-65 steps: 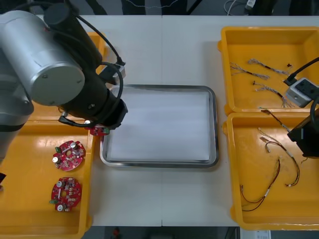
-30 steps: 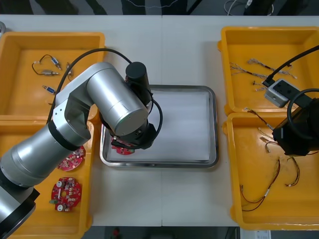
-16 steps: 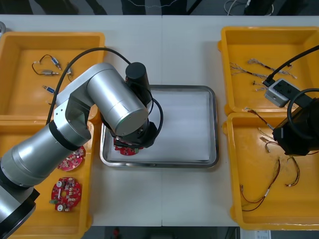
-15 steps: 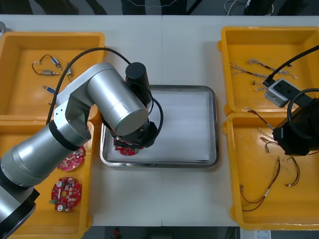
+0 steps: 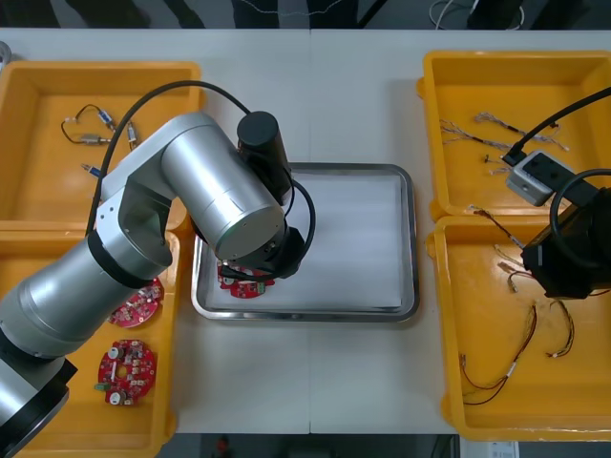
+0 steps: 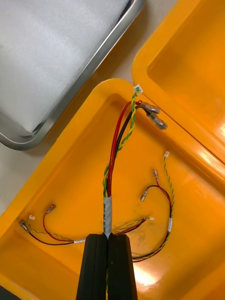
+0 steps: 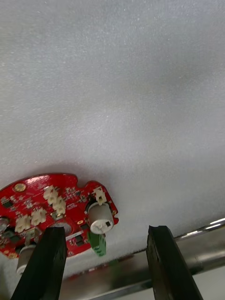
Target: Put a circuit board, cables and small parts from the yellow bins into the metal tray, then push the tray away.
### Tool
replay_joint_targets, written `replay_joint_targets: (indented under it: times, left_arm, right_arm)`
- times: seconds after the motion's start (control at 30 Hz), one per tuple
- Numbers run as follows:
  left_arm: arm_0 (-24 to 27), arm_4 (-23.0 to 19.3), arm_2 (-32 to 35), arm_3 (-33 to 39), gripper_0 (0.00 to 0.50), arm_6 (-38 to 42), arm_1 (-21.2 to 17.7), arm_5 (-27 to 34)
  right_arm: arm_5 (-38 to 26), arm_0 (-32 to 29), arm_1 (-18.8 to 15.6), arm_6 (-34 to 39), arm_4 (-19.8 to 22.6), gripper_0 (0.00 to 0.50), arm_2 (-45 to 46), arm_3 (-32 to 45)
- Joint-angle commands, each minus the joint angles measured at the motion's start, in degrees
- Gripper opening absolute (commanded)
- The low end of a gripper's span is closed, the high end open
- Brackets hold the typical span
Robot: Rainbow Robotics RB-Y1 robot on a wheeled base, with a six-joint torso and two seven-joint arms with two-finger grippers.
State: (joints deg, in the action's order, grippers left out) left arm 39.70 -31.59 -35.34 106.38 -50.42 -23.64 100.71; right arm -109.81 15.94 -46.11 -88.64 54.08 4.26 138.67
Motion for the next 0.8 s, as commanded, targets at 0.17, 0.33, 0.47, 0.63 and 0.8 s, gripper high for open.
replay_joint_targets:
  times: [0.17, 0.33, 0.47, 0.63, 0.8]
  left_arm:
    - [2.0, 0.4, 8.9, 9.6, 0.5, 6.0, 1.0, 9.3]
    - [2.0, -0.6, 13.3, 11.6, 0.5, 5.9, -0.9, 9.3]
    - [2.0, -1.6, 17.3, 12.1, 0.5, 5.5, -3.2, 9.3]
    - [2.0, -3.3, 21.8, 11.9, 0.5, 5.8, -7.1, 9.3]
    - [2.0, -5.1, 26.7, 8.8, 0.5, 5.6, -11.3, 9.3]
  right_arm:
    - [-0.2, 4.5, -1.3, 2.4, 3.6, 0.0, -2.4, 3.1]
    - [-0.2, 8.5, -1.3, 2.8, 3.6, 0.0, -6.8, 3.2]
    - [-0.2, 12.8, -0.9, 3.3, 1.7, 0.0, -12.8, 3.1]
    - [-0.2, 17.8, 2.3, 3.8, -0.6, 0.0, -19.3, 1.4]
    - [-0.2, 22.6, 6.7, 3.4, -3.4, 0.0, -25.0, -1.7]
